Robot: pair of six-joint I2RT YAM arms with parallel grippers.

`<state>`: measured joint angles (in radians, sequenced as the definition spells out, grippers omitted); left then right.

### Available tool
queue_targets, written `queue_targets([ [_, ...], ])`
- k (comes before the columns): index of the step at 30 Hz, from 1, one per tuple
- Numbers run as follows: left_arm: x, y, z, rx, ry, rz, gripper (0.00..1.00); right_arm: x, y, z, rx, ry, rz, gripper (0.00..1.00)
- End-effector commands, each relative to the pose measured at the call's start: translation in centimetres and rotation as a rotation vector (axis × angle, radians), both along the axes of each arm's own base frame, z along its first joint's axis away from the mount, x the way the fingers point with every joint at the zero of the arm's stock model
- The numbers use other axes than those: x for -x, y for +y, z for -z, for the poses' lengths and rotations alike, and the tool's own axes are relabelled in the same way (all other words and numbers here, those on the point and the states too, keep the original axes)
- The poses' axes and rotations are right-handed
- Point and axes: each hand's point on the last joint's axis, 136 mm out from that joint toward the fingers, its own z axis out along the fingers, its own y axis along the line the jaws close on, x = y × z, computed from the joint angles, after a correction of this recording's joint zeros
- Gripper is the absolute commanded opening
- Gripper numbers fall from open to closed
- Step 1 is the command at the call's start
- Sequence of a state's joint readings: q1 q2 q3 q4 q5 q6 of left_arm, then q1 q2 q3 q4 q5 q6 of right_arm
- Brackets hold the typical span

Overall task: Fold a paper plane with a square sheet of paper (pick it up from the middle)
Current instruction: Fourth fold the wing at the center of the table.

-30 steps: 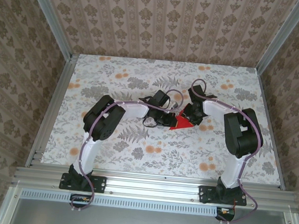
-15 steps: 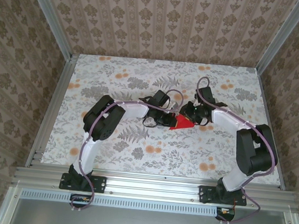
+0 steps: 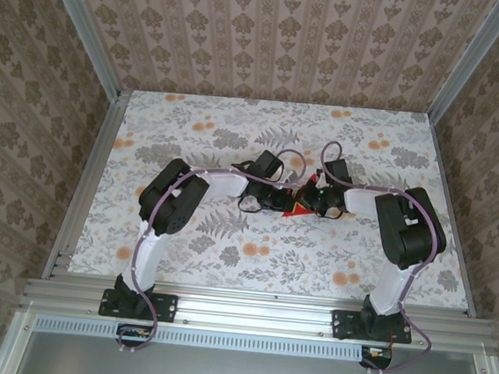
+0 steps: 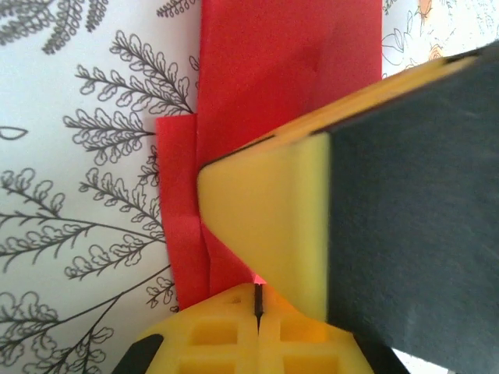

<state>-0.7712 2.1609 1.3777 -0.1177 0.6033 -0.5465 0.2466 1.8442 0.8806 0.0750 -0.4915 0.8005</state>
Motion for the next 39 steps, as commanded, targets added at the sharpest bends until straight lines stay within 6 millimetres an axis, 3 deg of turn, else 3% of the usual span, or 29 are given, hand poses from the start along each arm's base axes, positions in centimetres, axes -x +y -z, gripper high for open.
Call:
queue_targets([
  [1, 1.9, 3.9, 4.7, -0.170, 0.097, -0.024, 0.00, 0.7, -0.7, 2.5, -0.024, 0.047, 0.027, 0.01],
  [9, 2.7, 5.9, 3.7, -0.155, 0.116, 0.007, 0.00, 0.6, -0.5, 3.1, -0.014, 0.064, 0.021, 0.01],
  [13, 3.4, 7.2, 3.1, -0.147, 0.124, 0.004, 0.00, 1.9, 0.7, 3.3, -0.003, 0.104, 0.002, 0.02],
  [21, 6.9, 10.6, 2.4, -0.178, 0.154, 0.016, 0.00, 5.2, 2.9, 4.3, 0.055, 0.205, -0.014, 0.03],
  [28, 9.2, 13.0, 0.8, -0.197, 0.138, 0.012, 0.00, 6.3, 3.9, 4.6, 0.085, 0.237, -0.017, 0.04],
  [31, 8.6, 12.3, -0.8, -0.146, 0.098, -0.009, 0.00, 6.3, 4.5, 4.5, 0.081, 0.236, -0.025, 0.05],
  [36, 5.1, 9.5, -4.4, 0.003, -0.003, -0.095, 0.00, 6.4, 6.0, 3.9, 0.036, 0.223, -0.040, 0.06],
  [39, 3.4, 8.3, -4.6, 0.044, -0.026, -0.136, 0.01, 6.4, 7.0, 3.6, 0.002, 0.217, -0.042, 0.06],
])
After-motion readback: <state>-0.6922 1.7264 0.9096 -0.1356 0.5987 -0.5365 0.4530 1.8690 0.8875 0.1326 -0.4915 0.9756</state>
